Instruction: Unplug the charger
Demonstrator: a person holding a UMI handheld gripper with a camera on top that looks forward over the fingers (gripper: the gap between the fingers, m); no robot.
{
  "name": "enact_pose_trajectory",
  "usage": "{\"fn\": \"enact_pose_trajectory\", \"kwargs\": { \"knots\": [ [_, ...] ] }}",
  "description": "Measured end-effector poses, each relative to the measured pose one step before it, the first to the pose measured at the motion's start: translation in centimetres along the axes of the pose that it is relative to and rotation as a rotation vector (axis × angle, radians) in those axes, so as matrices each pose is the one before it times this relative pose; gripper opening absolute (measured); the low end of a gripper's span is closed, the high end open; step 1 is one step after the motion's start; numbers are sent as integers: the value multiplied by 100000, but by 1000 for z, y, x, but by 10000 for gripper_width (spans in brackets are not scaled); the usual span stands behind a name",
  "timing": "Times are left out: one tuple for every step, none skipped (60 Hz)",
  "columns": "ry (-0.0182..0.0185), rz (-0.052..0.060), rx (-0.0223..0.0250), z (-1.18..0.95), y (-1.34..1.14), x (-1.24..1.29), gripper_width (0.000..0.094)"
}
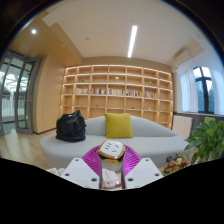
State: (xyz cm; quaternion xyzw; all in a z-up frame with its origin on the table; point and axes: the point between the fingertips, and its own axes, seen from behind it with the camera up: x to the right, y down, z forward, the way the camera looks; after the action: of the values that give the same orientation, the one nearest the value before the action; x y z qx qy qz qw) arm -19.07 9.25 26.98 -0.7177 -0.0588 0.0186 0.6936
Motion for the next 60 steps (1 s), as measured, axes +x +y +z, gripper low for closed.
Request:
{"fn": "enact_pose_trajectory", "kwargs": {
  "knots": [
    [518,-972,-205,-100,-753,207,242],
    [468,-997,32,-97,30,504,242],
    [511,-732,-381,-123,281,474,242],
    [461,-513,-775,-111,500,477,240],
    [396,-352,-1212,-78,763,446,241],
    [415,-230,-1732,-43,980,458,241],
    [491,39,-2327,37,1047,339,241],
    [406,191,-2915,32,1295,303,240],
    [176,219,-2891,186,1981,699,241],
    [1,739,-2962,111,2152,809,241],
    [388,1094,-3814,244,1257,220,241],
    [262,1017,-3670,212,1199,114,241],
    [327,671,-3985,248,1602,262,243],
    [380,541,-4104,322,1826,406,249],
    [162,919,-3426,316,1293,249,254],
    [273,800,-3462,412,1651,390,258],
    [31,627,-3195,325,1350,285,264],
    [-9,462,-2994,321,1235,285,271],
    [22,678,-2630,289,1104,280,278],
    [-131,934,-1993,556,1200,343,289],
    [-202,939,-2000,183,752,149,300],
    [-455,771,-1501,173,794,195,317],
    [-310,882,-1502,119,586,124,331],
    [-181,1015,-1132,96,483,146,342],
    [-162,1155,-1051,71,421,130,358],
    [-187,1100,-1115,68,391,136,374],
    [-186,968,-1202,68,382,116,389],
    [40,928,-1378,-3,-14,35,403],
    [-578,955,884,30,20,113,414],
    [-387,820,263,84,18,44,426],
    [65,682,-210,10,44,116,436],
    [241,502,-315,-69,5,192,459],
    [570,392,-86,-54,-79,272,498],
    [740,329,61,-125,-111,298,548],
    [699,164,147,-128,-137,241,599],
    [438,-80,218,-143,-148,173,645],
    [303,-181,228,-292,-239,297,683],
    [636,-361,362,-145,-91,225,715],
    [672,-390,377,-160,-114,226,748],
    [694,-369,198,-282,-182,238,775],
    [693,-588,429,-246,-119,229,799],
    [569,-692,508,-292,-119,210,817],
    [442,-758,518,-315,-120,182,829],
    [542,-734,512,-375,-117,203,839],
    [633,-691,476,-402,-111,229,851],
    [689,-602,420,-444,-87,239,855],
    [368,-659,468,-506,-82,168,856],
    [137,-814,460,-523,-99,109,853],
    [189,-894,355,-554,-50,108,853],
    [-12,-740,249,-724,-81,313,852],
    [283,-644,420,-634,-48,73,853],
    [181,-615,552,-615,-94,13,853],
    [51,-654,541,-672,-73,10,852],
    [-39,-677,516,-697,-55,3,852],
    [-8,-613,517,-716,-55,16,853],
    [-46,-451,591,-753,-68,-23,853],
    [-129,-345,694,-779,-79,13,853],
    [-211,-293,625,-751,-78,-45,853],
    [-152,-264,435,-784,-26,-20,853],
    [-182,-285,252,-815,20,-42,852]
  ]
}}
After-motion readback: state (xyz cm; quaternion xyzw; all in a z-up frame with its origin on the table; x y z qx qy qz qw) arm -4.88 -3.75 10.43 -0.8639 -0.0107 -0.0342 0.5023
